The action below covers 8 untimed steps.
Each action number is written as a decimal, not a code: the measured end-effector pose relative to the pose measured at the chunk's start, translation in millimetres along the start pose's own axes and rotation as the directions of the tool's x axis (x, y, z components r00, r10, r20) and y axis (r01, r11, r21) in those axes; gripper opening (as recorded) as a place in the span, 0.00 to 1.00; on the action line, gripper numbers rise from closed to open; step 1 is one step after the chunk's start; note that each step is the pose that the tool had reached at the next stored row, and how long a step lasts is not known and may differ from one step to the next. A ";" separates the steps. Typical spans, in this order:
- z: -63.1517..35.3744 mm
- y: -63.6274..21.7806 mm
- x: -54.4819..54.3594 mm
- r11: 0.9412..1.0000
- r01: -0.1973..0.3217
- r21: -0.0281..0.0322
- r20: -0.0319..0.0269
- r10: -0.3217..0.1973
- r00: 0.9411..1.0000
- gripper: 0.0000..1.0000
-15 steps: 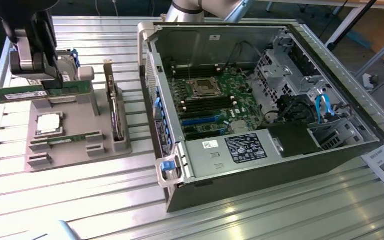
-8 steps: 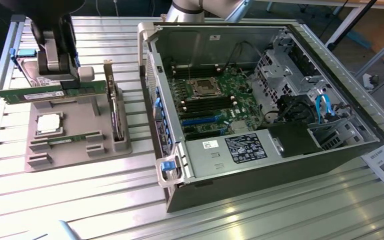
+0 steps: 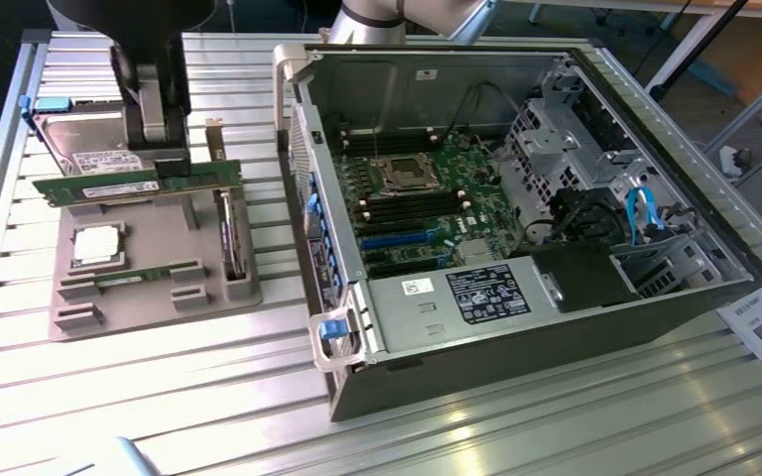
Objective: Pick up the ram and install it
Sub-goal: 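Pick up the ram and move it above insertion slot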
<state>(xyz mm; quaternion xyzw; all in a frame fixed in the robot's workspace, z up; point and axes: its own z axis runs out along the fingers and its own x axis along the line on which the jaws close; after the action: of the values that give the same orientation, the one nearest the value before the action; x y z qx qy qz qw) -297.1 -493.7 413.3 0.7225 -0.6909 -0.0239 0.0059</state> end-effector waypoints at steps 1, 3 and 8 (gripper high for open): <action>-0.1 -3.0 0.6 1.000 0.000 0.000 0.000 0.000 1.000 0.12; -0.4 -7.8 1.5 1.000 0.000 0.000 0.000 0.000 1.000 0.12; -1.0 -20.6 4.3 1.000 0.000 0.000 0.000 0.000 1.000 0.12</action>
<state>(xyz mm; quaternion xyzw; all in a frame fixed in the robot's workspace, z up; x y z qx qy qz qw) -276.3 -497.1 413.4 0.7225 -0.6910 -0.0239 0.0061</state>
